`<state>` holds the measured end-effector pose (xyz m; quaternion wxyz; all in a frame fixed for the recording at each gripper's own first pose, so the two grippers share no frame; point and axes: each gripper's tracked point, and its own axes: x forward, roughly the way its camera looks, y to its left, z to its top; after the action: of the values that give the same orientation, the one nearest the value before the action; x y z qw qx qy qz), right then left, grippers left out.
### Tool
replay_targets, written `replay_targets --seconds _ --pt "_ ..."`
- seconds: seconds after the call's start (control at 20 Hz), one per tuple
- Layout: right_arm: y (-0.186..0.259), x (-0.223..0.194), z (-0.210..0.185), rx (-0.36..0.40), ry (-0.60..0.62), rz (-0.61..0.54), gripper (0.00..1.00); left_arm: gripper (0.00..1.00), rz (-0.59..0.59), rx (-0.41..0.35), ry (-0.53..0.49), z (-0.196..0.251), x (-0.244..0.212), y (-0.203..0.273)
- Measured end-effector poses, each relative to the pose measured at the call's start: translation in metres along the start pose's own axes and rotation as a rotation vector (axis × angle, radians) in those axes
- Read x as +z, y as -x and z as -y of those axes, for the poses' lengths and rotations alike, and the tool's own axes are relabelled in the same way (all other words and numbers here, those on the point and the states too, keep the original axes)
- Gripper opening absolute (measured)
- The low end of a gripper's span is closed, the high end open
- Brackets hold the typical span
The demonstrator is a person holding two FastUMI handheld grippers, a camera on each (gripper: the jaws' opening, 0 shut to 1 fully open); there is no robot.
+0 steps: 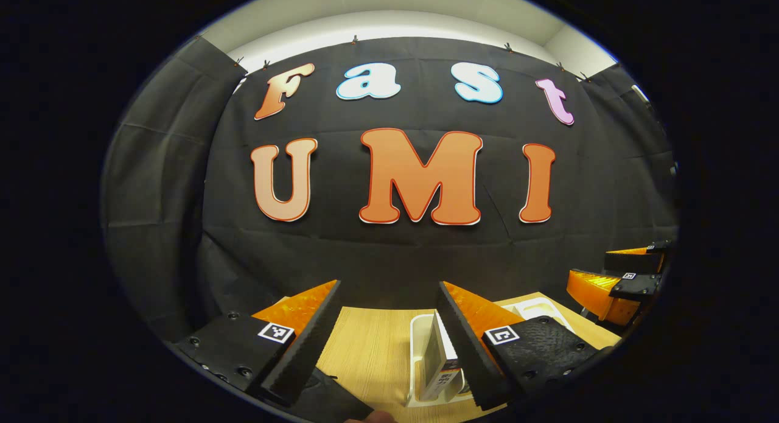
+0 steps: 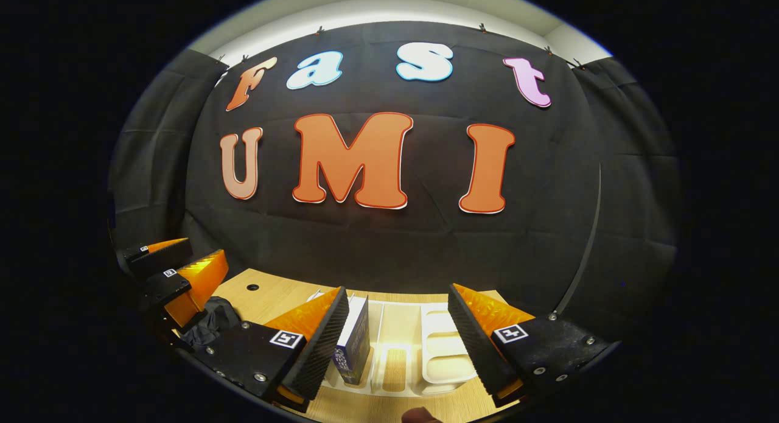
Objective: Open the schoolbag, grab two books from the bookshelf and put them into the schoolbag.
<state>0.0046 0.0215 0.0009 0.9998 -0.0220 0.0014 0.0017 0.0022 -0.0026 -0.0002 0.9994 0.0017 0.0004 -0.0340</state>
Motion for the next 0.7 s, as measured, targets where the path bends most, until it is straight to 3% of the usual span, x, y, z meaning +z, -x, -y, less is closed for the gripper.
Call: replay_targets --seconds 0.3,0.7 --pt "-0.002 0.001 0.010 -0.005 0.008 0.008 0.98 0.97 0.019 -0.012 -0.041 0.010 -0.005 0.008" --pt "-0.011 0.003 0.015 0.023 0.033 0.023 0.98 0.97 -0.042 -0.012 -0.221 0.024 -0.050 0.019"
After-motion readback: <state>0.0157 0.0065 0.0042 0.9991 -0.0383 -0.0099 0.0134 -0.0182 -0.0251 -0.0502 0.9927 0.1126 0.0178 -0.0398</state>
